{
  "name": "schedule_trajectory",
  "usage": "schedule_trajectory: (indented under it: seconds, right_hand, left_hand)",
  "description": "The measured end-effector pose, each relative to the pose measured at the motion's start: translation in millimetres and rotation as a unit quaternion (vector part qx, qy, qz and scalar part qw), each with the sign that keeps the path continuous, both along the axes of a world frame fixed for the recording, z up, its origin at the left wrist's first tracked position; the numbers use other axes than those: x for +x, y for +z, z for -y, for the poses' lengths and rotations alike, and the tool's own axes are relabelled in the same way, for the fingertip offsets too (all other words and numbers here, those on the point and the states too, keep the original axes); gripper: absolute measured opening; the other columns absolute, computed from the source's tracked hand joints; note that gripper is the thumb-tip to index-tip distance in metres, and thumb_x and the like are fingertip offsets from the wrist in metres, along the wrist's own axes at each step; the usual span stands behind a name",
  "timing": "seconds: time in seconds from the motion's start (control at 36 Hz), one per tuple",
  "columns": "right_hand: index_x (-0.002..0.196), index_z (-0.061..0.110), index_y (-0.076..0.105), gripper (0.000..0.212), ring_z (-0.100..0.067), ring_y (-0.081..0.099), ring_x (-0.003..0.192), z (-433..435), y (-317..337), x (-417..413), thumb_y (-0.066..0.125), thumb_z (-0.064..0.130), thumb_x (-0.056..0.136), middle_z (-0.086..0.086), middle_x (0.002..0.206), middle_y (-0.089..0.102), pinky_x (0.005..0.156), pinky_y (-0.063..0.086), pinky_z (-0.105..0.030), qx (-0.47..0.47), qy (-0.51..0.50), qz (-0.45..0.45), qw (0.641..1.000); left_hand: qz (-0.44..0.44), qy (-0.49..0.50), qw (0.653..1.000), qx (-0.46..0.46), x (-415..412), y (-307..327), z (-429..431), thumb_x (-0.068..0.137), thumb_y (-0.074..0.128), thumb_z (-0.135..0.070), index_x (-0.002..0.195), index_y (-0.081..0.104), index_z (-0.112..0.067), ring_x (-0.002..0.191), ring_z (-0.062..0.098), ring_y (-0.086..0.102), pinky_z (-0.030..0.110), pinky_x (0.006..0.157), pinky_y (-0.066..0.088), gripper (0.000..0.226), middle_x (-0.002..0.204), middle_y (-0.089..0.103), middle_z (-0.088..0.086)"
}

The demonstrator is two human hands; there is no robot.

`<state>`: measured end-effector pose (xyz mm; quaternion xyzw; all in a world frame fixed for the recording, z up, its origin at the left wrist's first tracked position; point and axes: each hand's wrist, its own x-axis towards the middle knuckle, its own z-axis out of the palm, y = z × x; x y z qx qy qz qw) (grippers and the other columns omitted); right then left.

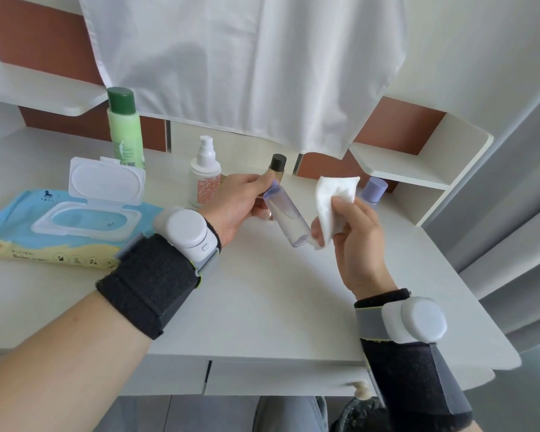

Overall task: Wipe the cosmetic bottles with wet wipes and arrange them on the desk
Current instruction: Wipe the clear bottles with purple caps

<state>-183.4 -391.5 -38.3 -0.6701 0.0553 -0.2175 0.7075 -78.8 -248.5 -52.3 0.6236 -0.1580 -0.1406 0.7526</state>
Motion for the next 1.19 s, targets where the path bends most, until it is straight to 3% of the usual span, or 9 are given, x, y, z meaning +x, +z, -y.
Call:
schedule_trajectory:
  seconds: [0.14, 0.28, 0.39, 0.53, 0.61, 0.78, 0.94, 1.11, 1.19]
  right_hand:
    - [0.068, 0.013, 0.039, 0.028, -0.017, 0.037, 0.040, 4, 2, 3, 0.039, 0.009, 0.095, -0.003, 0.050, 0.036, 0.049, 0.029, -0.028, 0.028, -0.097, -0.038, 0.994]
    - [0.075, 0.017, 0.045, 0.020, -0.023, 0.042, 0.073, 10, -2, 7, 0.045, 0.020, 0.096, -0.009, 0.078, 0.043, 0.066, 0.034, -0.034, 0.041, -0.153, -0.103, 0.982]
    - [0.077, 0.018, 0.048, 0.023, -0.018, 0.043, 0.073, 11, -3, 8, 0.044, 0.021, 0.099, 0.002, 0.078, 0.045, 0.063, 0.034, -0.028, 0.039, -0.159, -0.109, 0.980]
    - [0.086, 0.019, 0.057, 0.020, -0.017, 0.050, 0.075, 12, -3, 9, 0.041, 0.020, 0.099, 0.001, 0.085, 0.053, 0.063, 0.039, -0.028, 0.034, -0.168, -0.105, 0.980]
    - [0.091, 0.019, 0.059, 0.019, -0.018, 0.053, 0.080, 12, -4, 10, 0.041, 0.019, 0.099, -0.001, 0.090, 0.056, 0.071, 0.042, -0.032, 0.039, -0.162, -0.104, 0.981]
    - [0.092, 0.015, 0.061, 0.017, -0.022, 0.056, 0.079, 12, -4, 10, 0.045, 0.018, 0.097, -0.005, 0.088, 0.059, 0.070, 0.047, -0.035, 0.045, -0.125, -0.125, 0.983]
    - [0.089, 0.012, 0.059, 0.011, -0.022, 0.050, 0.068, 13, -5, 10, 0.049, 0.013, 0.093, -0.007, 0.078, 0.053, 0.058, 0.041, -0.030, 0.059, -0.110, -0.126, 0.984]
    - [0.074, 0.016, 0.054, 0.024, -0.012, 0.042, 0.048, 13, -6, 10, 0.045, 0.009, 0.095, 0.002, 0.059, 0.047, 0.047, 0.030, -0.025, 0.047, -0.115, -0.141, 0.982]
    - [0.069, 0.018, 0.045, 0.027, -0.011, 0.038, 0.048, 13, -7, 11, 0.045, 0.005, 0.092, 0.004, 0.056, 0.040, 0.050, 0.027, -0.026, 0.045, -0.105, -0.150, 0.982]
  left_hand:
    - [0.032, 0.034, 0.999, -0.005, 1, 1, 0, 0.100, 0.048, -0.028, 0.084, 0.068, -0.012, 0.059, 0.014, 0.052, 0.026, 0.058, 0.043, 0.030, 0.078, 0.059, 0.007]
    - [0.053, 0.048, 0.997, -0.002, -1, 3, -1, 0.100, 0.048, -0.028, 0.078, 0.068, -0.016, 0.075, 0.023, 0.044, 0.026, 0.062, 0.037, 0.032, 0.090, 0.056, 0.011]
    - [0.054, 0.050, 0.997, -0.019, -2, 4, -1, 0.098, 0.051, -0.030, 0.077, 0.068, -0.016, 0.075, 0.023, 0.042, 0.026, 0.062, 0.035, 0.030, 0.088, 0.056, 0.010]
    - [0.054, 0.079, 0.995, -0.033, -3, 8, -1, 0.074, 0.069, -0.042, 0.081, 0.070, -0.018, 0.059, 0.015, 0.042, 0.026, 0.058, 0.034, 0.025, 0.068, 0.053, 0.000]
    - [0.084, 0.107, 0.991, 0.003, -4, 8, 1, 0.066, 0.076, -0.042, 0.084, 0.071, -0.022, 0.067, 0.011, 0.051, 0.023, 0.064, 0.041, 0.027, 0.075, 0.058, -0.002]
    - [0.168, 0.122, 0.977, 0.043, -6, 7, 3, 0.073, 0.083, -0.026, 0.079, 0.064, -0.027, 0.068, 0.010, 0.051, 0.022, 0.065, 0.044, 0.020, 0.080, 0.058, 0.006]
    - [0.274, 0.115, 0.952, 0.079, -11, 5, 7, 0.070, 0.077, -0.036, 0.076, 0.052, -0.025, 0.060, 0.002, 0.044, 0.013, 0.060, 0.039, 0.028, 0.068, 0.052, -0.013]
    - [0.302, 0.029, 0.947, 0.105, -13, 4, 9, 0.084, 0.066, -0.036, 0.084, 0.052, -0.016, 0.070, 0.011, 0.054, 0.021, 0.068, 0.044, 0.025, 0.078, 0.058, -0.006]
    - [0.290, -0.022, 0.949, 0.119, -16, 6, 9, 0.089, 0.062, -0.035, 0.095, 0.052, -0.006, 0.077, 0.023, 0.058, 0.028, 0.072, 0.047, 0.031, 0.092, 0.062, 0.013]
